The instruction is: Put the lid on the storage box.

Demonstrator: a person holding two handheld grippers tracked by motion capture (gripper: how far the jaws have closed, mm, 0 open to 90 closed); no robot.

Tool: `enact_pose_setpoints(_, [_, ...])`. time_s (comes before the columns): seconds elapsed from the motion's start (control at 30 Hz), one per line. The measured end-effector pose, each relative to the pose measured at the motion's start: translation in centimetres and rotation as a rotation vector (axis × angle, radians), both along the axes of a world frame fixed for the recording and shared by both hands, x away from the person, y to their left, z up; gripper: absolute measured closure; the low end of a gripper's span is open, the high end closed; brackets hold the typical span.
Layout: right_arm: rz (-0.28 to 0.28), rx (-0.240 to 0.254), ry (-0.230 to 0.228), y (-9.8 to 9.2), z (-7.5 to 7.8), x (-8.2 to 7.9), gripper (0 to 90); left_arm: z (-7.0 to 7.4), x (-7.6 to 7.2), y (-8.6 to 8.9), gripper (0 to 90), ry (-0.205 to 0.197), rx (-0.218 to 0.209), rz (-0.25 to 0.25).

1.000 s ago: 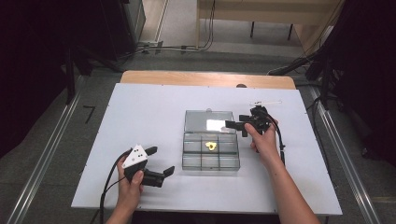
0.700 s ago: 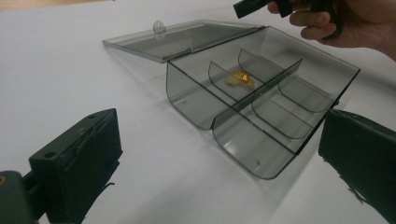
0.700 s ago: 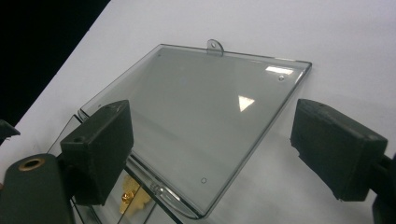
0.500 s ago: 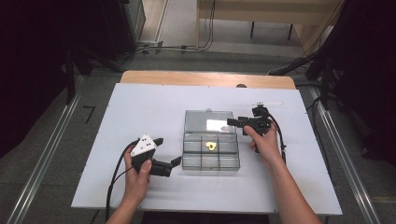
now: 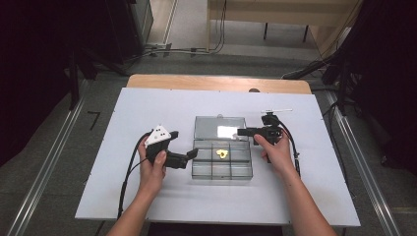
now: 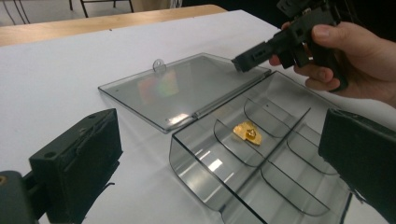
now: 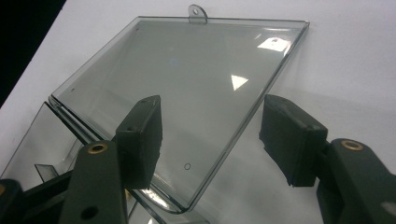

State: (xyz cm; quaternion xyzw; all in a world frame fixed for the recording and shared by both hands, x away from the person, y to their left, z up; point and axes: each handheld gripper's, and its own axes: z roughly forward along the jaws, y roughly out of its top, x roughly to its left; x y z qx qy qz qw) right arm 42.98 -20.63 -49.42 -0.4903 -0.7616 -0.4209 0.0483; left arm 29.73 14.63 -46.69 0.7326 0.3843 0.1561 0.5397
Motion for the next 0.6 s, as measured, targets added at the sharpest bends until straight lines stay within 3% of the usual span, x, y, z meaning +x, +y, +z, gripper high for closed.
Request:
enact_pose_setpoints(0.2, [0.001, 0.018, 0.029, -0.1, -0.4, 0.2, 41.1, 0.5, 1.3, -0.1, 0.0, 0.004, -0.005, 0.001])
enact_pose_setpoints(0.6, [0.005, 0.044, 0.041, -0.3, -0.6, 0.2, 43.7, 1.1, 3.7, -0.7, 0.0, 0.024, -0.028, 0.014])
